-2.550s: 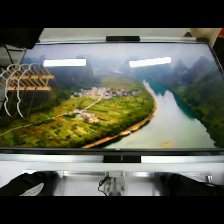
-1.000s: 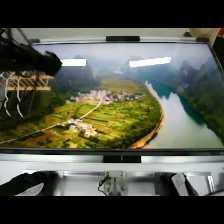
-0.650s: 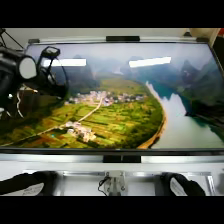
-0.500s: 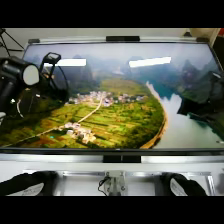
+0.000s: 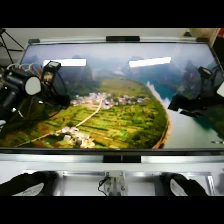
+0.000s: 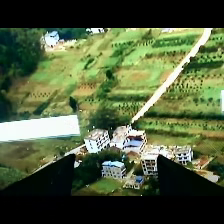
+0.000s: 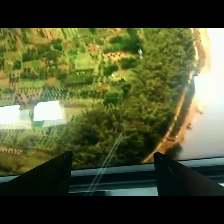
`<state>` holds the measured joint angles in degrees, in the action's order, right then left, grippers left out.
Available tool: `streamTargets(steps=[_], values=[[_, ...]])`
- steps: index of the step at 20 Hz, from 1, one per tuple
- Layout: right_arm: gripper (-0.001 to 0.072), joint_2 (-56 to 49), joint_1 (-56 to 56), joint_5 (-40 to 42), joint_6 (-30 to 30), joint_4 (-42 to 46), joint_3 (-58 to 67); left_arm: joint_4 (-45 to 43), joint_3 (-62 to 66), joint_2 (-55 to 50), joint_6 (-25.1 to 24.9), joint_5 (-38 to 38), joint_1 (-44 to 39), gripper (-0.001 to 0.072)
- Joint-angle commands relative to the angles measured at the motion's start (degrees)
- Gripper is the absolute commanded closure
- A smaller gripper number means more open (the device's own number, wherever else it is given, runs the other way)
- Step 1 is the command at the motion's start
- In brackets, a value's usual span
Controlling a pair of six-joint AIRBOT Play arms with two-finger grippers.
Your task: Fold the shirts.
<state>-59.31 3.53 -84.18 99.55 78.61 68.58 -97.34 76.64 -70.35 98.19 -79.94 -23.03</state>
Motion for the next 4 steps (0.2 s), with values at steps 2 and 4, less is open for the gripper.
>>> streamTargets(steps=[2, 4], values=[[0.0096, 0.0, -0.2, 0.3, 0.1, -0.3, 0.0, 0.1, -0.2, 0.1, 0.1, 0.5, 0.0, 0.0087], [0.0096, 0.0, -0.1, 0.3, 0.0, -0.3, 0.0, 0.1, -0.2, 0.1, 0.1, 0.5, 0.0, 0.0086]])
